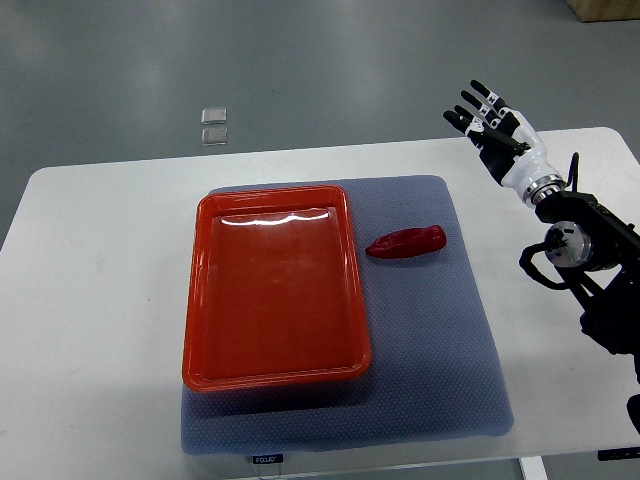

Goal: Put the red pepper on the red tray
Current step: 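Move the open right hand toward the red pepper beside the tray, then lower the right hand onto the red pepper and close fingers around it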

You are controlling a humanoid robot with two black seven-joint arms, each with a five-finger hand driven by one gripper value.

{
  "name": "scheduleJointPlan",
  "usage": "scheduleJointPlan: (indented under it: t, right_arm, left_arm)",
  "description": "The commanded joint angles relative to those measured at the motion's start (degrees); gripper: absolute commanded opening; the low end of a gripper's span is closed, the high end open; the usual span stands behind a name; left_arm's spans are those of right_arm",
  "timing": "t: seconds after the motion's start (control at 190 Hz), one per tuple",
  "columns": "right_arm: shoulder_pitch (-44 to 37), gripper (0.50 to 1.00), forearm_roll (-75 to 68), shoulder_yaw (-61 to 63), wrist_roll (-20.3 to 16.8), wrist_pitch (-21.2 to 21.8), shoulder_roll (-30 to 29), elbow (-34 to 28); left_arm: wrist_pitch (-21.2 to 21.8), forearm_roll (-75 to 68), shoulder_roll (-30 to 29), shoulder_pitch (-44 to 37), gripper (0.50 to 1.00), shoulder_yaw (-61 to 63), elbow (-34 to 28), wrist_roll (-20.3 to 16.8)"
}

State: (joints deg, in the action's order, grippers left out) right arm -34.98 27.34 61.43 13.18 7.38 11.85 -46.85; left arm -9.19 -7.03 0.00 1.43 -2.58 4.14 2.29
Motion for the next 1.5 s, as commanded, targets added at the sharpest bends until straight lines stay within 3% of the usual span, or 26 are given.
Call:
scheduleJointPlan:
  t: [0.0, 0.2, 0.353, 0.753, 1.1, 1.495]
  right_arm:
    - [0.0, 0.934, 0.0, -0.3, 0.0, 0.4, 0.1, 0.0]
    - [-0.1, 0.934, 0.2, -1.1, 0.0, 0.7, 0.5, -0.2]
    - [-0.3, 0.932, 1.0, -3.5, 0.0, 3.5, 2.4, -0.2]
    - [-6.5, 0.932, 14.8, -15.4, 1.1, 7.9, 9.6, -0.5]
    - [-11.9, 0.934, 31.2, -28.6, 5.5, 10.6, 14.5, -2.2]
    - [-16.8, 0.903, 43.1, -41.4, 6.7, 9.8, 15.4, -3.3]
  left_arm:
    - [0.1, 0.1, 0.0, 0.2, 1.000, -0.1, -0.1, 0.0]
    - [0.1, 0.1, 0.0, 0.2, 1.000, -0.1, 0.0, 0.3]
    - [0.1, 0.1, 0.0, 0.2, 1.000, -0.1, 0.0, 0.2]
    - [0.3, 0.1, 0.0, 0.2, 1.000, -0.1, 0.0, 0.2]
    - [0.3, 0.1, 0.0, 0.2, 1.000, -0.1, 0.0, 0.2]
    - [0.3, 0.1, 0.0, 0.2, 1.000, -0.1, -0.1, 0.2]
